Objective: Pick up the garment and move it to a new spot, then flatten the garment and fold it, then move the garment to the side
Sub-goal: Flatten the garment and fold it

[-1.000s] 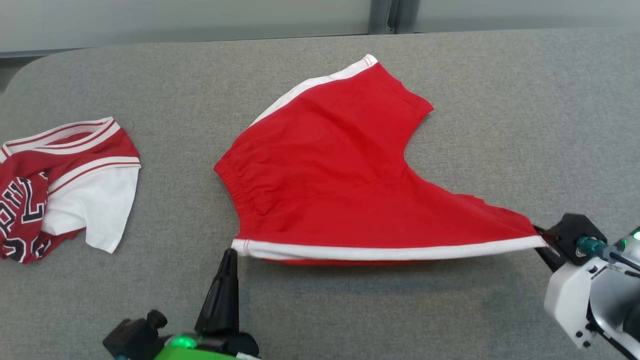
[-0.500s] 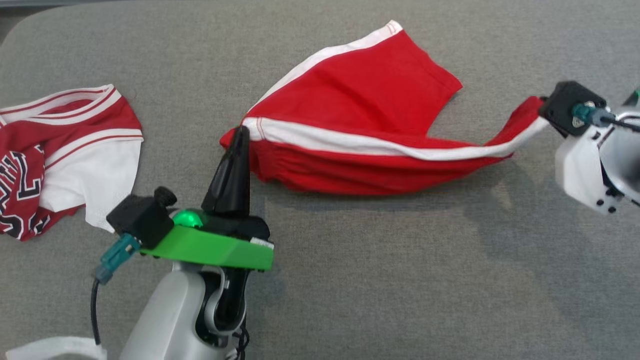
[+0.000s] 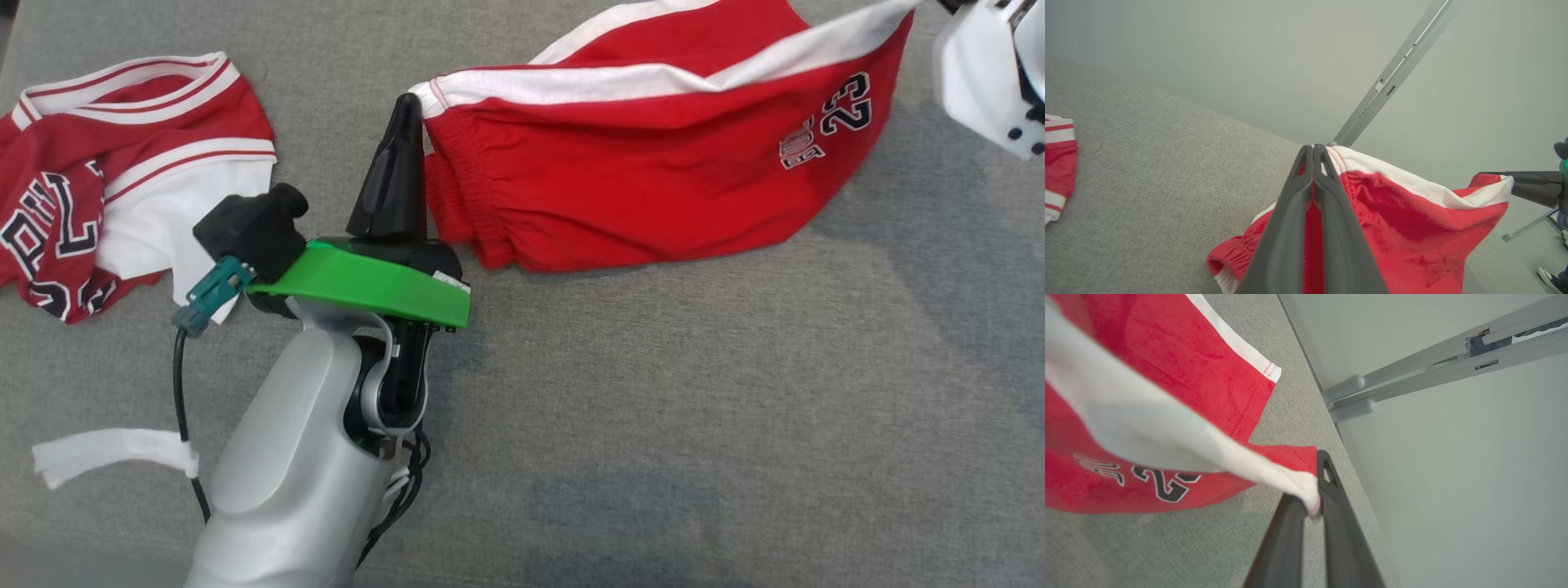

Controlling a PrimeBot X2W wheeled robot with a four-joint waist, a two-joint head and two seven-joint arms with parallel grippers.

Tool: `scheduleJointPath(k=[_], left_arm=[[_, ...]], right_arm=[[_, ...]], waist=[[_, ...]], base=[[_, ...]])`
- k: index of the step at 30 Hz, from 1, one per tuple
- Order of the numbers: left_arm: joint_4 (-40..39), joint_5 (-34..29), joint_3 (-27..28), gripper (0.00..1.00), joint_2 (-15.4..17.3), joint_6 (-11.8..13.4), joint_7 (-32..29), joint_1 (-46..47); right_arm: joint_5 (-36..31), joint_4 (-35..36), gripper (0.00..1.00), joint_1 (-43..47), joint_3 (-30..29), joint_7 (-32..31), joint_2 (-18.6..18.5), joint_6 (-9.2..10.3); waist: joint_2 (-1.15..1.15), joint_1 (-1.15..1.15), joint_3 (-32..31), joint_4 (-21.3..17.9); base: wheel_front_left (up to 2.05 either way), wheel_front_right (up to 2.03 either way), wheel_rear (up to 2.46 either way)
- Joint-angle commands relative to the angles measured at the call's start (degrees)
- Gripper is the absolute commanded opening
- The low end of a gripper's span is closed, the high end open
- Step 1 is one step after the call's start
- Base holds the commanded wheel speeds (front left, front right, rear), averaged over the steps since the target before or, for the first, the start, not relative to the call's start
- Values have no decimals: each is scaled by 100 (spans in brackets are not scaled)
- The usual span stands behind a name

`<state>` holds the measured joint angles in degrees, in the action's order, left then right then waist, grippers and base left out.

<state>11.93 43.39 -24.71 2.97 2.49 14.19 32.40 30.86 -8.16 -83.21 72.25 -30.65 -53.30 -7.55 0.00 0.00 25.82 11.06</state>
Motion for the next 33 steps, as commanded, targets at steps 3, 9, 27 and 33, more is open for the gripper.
scheduleJointPath(k=[3,9,27,33], left_arm=[[212,229,-217,0,-7,125,27,354],[609,539,-582,0,-4,258,35,815],[1043,1302,-1013,0,-2,396,106,1638],[974,1395,-1082,71,-3,414,101,1622]], right_arm=[[102,-286,0,-365,100,40,113,12],[124,-543,0,-469,117,-176,257,11],[-84,-1142,0,-925,118,-85,384,12],[-216,-1386,57,-987,119,201,497,12]], waist=[[0,0,340,392],[0,0,530,611],[0,0,916,1009],[0,0,895,1058]], base=[[0,0,0],[0,0,0],[0,0,0],[0,0,0]])
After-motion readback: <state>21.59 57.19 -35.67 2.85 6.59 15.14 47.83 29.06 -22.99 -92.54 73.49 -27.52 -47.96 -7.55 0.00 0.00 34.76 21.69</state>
